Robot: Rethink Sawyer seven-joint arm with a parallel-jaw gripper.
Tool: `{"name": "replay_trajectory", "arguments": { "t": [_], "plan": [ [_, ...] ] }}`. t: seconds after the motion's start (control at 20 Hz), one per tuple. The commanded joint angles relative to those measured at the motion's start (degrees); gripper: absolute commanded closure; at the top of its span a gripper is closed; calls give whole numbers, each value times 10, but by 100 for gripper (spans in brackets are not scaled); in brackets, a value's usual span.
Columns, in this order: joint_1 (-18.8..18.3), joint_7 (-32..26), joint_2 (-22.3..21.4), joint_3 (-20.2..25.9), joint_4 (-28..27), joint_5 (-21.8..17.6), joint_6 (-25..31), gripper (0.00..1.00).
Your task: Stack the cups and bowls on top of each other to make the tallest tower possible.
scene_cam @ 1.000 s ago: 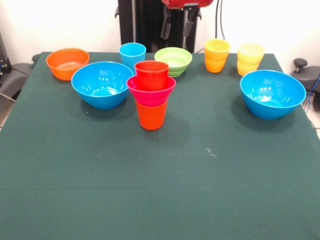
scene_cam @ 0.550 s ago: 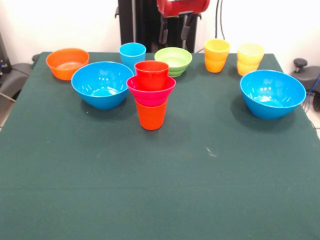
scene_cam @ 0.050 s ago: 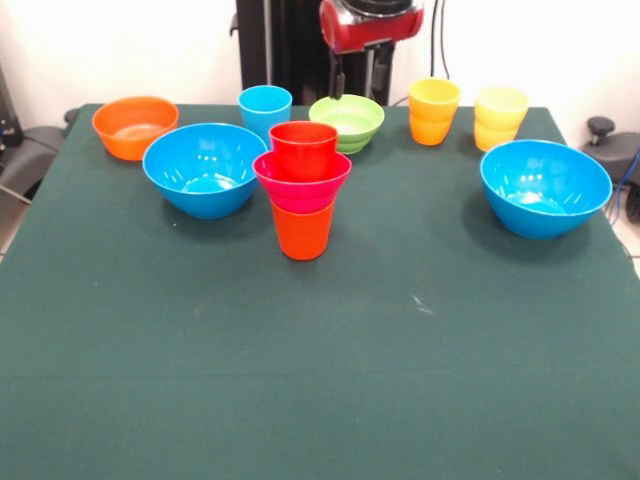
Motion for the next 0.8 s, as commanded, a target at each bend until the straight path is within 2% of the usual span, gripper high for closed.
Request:
{"name": "replay_trajectory", "arguments": {
  "t": [0.05, 0.35, 0.8],
  "plan": [
    [22, 39, 73, 44, -8, -7, -1, 0],
    [43, 54, 86, 30, -16, -13, -7, 0],
    [44, 49, 94, 26, -8, -15, -29, 0]
  ]
}}
